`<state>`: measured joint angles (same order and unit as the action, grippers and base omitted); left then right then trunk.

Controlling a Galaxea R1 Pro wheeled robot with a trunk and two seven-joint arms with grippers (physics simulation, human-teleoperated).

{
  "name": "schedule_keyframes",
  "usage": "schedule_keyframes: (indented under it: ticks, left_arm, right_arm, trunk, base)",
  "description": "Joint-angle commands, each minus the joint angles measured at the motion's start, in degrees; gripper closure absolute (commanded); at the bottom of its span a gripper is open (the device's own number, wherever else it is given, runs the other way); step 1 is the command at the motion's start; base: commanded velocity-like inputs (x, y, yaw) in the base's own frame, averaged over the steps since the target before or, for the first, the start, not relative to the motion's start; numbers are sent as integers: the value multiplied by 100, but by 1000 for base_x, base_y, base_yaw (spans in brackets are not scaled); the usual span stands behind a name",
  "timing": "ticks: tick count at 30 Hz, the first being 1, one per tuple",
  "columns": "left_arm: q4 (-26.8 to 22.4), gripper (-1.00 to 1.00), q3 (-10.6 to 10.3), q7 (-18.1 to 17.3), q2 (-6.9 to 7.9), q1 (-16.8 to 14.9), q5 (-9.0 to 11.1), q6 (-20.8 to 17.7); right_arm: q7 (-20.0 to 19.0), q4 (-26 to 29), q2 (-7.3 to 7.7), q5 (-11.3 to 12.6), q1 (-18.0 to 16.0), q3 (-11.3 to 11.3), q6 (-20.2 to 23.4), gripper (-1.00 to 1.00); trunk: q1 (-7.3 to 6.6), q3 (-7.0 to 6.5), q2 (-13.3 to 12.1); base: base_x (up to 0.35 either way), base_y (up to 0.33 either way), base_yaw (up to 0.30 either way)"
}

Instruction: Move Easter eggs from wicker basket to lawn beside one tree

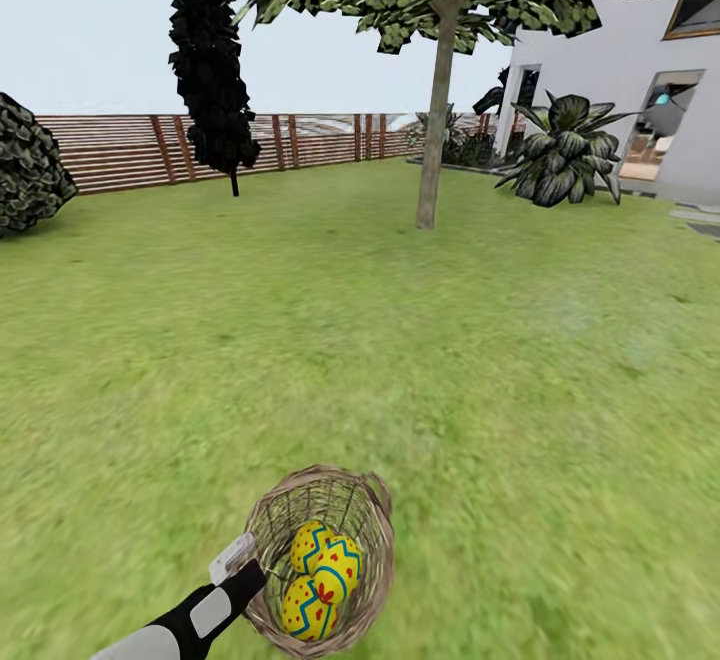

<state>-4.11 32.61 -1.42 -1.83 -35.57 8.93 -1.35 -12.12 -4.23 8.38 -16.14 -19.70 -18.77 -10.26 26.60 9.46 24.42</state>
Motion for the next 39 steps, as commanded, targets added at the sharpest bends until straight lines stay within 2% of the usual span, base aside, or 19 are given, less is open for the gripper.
schedule_keyframes:
  ticks: [1, 21, 39]
  left_arm:
    - [-10, 100, 9, -16, -1, -3, 65, -15]
    - [-9, 100, 9, -16, -1, -3, 66, -12]
    - [-2, 100, 9, -16, -10, -3, 65, -14]
  right_arm:
    - [-8, -25, 5, -41, -11, -48, -43, -100]
    - [-9, -27, 10, -41, -7, -48, -38, -100]
    - [-1, -24, 12, -38, -7, -48, -21, -100]
  trunk:
    - [6, 1, 10]
    - [6, -172, 10]
    - [6, -175, 10]
  base:
    - [341, 0, 0]
    - [341, 0, 0]
    - [341, 0, -12]
